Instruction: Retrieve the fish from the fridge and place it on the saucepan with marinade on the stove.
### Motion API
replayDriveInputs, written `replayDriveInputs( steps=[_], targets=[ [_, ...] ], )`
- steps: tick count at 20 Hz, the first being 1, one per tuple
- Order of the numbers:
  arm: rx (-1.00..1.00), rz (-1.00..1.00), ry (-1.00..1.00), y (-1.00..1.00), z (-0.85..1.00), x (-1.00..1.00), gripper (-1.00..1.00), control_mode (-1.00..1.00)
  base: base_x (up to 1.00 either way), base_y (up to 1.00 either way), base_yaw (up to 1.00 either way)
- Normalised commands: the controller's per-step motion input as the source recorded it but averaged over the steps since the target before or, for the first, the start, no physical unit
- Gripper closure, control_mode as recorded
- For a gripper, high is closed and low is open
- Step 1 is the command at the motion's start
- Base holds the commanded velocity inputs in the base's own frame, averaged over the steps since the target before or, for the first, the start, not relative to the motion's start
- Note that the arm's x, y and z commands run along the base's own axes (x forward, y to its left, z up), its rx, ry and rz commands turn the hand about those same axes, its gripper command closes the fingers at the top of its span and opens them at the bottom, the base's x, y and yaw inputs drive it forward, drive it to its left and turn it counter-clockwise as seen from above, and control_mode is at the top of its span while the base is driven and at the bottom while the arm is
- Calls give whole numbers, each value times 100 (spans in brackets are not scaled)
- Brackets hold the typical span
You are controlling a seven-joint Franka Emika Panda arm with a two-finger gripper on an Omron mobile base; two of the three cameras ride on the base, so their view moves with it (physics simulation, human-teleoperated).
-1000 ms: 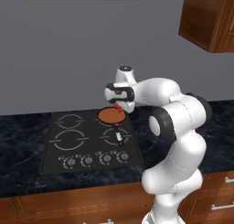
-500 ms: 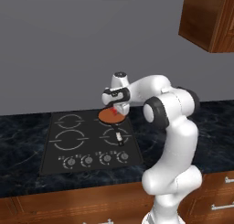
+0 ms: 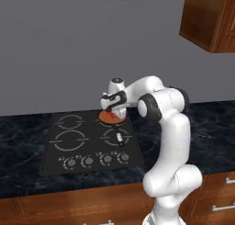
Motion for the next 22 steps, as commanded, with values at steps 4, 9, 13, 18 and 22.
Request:
replayDriveInputs(
  steps=[4,9,13,18,22],
  targets=[
    [0,0,0,0,11,1,-100,-100,0,0,0],
    [0,0,0,1,-1,6,-100,-100,0,0,0],
    [0,0,0,1,-7,10,-100,-100,0,0,0],
    [0,0,0,22,0,3,-100,-100,0,0,0],
    [0,0,-11,-4,34,-64,-100,-100,0,0,0]
  ],
)
